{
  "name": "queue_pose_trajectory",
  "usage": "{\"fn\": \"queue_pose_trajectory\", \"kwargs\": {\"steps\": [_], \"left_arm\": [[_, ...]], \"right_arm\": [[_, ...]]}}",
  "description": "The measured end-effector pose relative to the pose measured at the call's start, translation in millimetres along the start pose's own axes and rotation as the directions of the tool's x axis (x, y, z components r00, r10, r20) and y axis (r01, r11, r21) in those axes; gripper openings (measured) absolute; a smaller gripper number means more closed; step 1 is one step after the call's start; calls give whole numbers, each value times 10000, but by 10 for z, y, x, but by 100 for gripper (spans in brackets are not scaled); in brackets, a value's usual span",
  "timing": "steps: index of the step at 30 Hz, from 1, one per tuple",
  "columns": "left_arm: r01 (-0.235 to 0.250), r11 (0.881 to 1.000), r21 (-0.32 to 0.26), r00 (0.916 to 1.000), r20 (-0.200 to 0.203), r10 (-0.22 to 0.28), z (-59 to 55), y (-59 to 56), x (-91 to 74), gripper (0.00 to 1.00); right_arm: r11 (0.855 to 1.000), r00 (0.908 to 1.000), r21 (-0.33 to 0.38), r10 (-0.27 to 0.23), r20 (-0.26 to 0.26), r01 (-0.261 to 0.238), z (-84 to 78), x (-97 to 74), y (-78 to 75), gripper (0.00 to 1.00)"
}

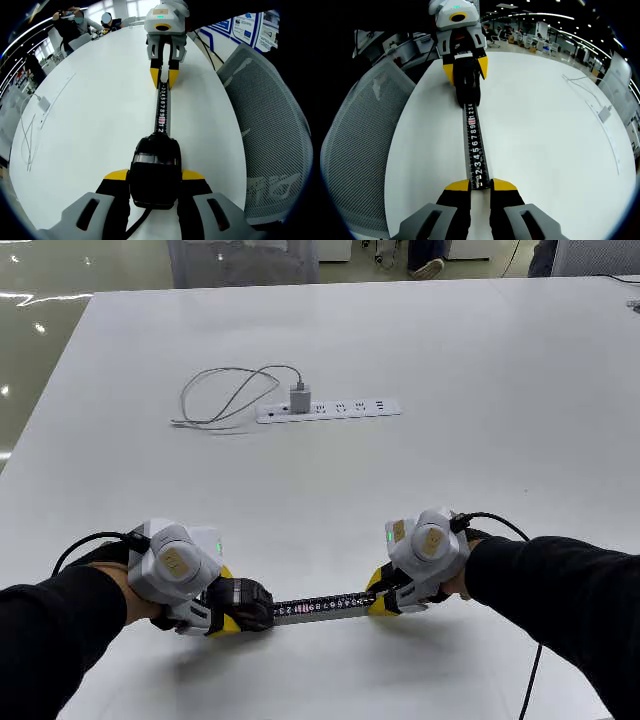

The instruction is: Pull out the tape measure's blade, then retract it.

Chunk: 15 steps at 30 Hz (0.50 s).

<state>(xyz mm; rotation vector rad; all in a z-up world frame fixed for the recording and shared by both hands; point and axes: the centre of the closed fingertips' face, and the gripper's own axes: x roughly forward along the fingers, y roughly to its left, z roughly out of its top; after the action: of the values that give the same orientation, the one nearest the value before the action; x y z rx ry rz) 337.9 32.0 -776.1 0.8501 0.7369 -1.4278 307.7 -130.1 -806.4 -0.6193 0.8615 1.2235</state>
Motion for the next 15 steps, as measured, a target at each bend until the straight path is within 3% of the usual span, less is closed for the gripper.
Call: {"fn": "queue_pose_trajectory", "kwargs": {"steps": [15], "left_arm": [[-45, 10000, 1, 10000, -10, 45, -3, 0, -3, 31]], "right_arm": [[10000, 10000, 42, 1, -89, -1, -93, -64, -13, 9]]}}
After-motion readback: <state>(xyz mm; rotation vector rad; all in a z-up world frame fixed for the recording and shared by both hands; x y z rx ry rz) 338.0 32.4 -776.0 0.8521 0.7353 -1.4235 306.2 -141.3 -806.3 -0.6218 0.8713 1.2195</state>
